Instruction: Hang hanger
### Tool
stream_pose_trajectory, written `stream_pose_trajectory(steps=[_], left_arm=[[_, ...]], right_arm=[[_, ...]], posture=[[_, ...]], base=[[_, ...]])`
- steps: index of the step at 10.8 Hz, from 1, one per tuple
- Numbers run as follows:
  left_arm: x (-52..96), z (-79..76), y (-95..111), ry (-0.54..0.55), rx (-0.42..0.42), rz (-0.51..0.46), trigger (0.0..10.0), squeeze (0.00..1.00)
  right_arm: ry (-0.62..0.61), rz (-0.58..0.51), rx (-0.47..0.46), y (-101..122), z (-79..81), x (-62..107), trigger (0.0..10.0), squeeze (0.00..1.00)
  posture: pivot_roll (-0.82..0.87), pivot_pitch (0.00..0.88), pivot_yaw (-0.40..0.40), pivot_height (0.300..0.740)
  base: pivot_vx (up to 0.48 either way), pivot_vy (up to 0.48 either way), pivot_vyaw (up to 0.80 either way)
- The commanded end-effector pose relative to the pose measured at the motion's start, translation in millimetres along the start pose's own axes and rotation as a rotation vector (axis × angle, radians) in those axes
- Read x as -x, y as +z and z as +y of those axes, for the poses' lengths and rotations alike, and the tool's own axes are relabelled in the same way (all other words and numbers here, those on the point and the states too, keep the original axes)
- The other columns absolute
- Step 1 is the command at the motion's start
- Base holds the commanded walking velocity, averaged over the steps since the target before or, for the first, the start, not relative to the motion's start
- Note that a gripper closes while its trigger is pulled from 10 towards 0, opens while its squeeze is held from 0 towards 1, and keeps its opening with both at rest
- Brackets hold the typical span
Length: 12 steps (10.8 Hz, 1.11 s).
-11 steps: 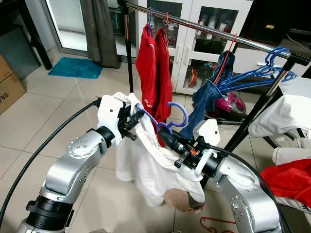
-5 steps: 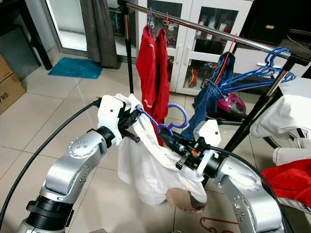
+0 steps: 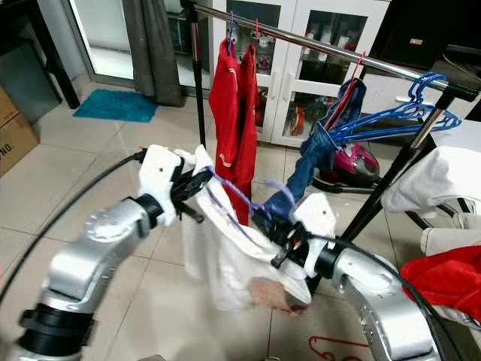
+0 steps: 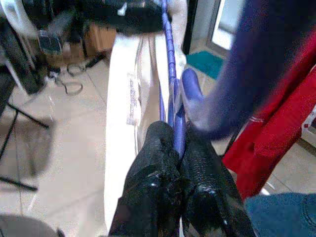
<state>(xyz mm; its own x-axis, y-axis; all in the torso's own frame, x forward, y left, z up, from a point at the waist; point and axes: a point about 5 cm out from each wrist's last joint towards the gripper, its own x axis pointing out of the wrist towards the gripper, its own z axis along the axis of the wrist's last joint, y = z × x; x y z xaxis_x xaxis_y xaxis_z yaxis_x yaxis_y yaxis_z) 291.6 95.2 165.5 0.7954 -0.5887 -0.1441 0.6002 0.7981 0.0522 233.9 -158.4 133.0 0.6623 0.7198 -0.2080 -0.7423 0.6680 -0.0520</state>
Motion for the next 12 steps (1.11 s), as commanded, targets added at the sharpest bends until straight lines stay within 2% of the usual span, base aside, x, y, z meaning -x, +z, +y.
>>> stream_pose_trajectory(steps=[1,3,5,6,8,9,10,12], left_arm=[[4.5,7.8,24.3,0.017,-0.036,-0.086,0.0,0.00],[6.7,13.4,27.0,-0.001,-0.049,-0.073,0.0,0.00],[4.6,9.9,9.9,0.010,-0.056,-0.004,0.0,0.00],[4.6,9.2,9.4,0.020,-0.051,-0.007,0.0,0.00],[3.7,2.7,14.2,-0.010,-0.107,-0.041,0.0,0.00],[-1.2,-1.2,23.7,-0.005,-0.174,-0.089,0.0,0.00],[-4.1,-2.8,29.4,-0.001,-0.165,-0.117,0.0,0.00],[-7.3,-5.0,31.4,-0.019,-0.188,-0.111,0.0,0.00]], right_arm=[[-0.040,0.109,-0.009,-19.1,-3.3,6.8,10.0,0.00],[-0.067,0.122,-0.001,-22.0,-5.0,8.0,10.0,0.00],[-0.097,0.025,-0.038,-6.9,-8.9,5.6,10.0,0.00],[-0.105,0.034,-0.037,-6.9,-10.2,6.1,10.0,0.00],[-0.160,0.124,0.001,-12.1,-17.8,6.3,10.0,0.00],[-0.114,0.253,0.148,-17.9,-14.8,3.8,10.0,0.00],[-0.095,0.290,0.189,-20.1,-11.9,1.5,10.0,0.00],[-0.053,0.329,0.202,-23.5,-0.7,-5.6,10.0,0.00]], posture=[[-0.01,0.038,-0.025,0.740],[-0.01,0.040,-0.021,0.740],[-0.01,0.040,-0.021,0.740],[-0.01,0.044,-0.022,0.740],[-0.01,0.046,-0.029,0.740],[-0.01,0.047,-0.029,0.740],[-0.01,0.048,-0.030,0.740],[-0.01,0.050,-0.025,0.740]], base=[[0.000,0.000,0.00],[0.000,0.000,0.00],[0.000,0.000,0.00],[0.000,0.000,0.00],[0.000,0.000,0.00],[0.000,0.000,0.00],[0.000,0.000,0.00],[0.000,0.000,0.00]])
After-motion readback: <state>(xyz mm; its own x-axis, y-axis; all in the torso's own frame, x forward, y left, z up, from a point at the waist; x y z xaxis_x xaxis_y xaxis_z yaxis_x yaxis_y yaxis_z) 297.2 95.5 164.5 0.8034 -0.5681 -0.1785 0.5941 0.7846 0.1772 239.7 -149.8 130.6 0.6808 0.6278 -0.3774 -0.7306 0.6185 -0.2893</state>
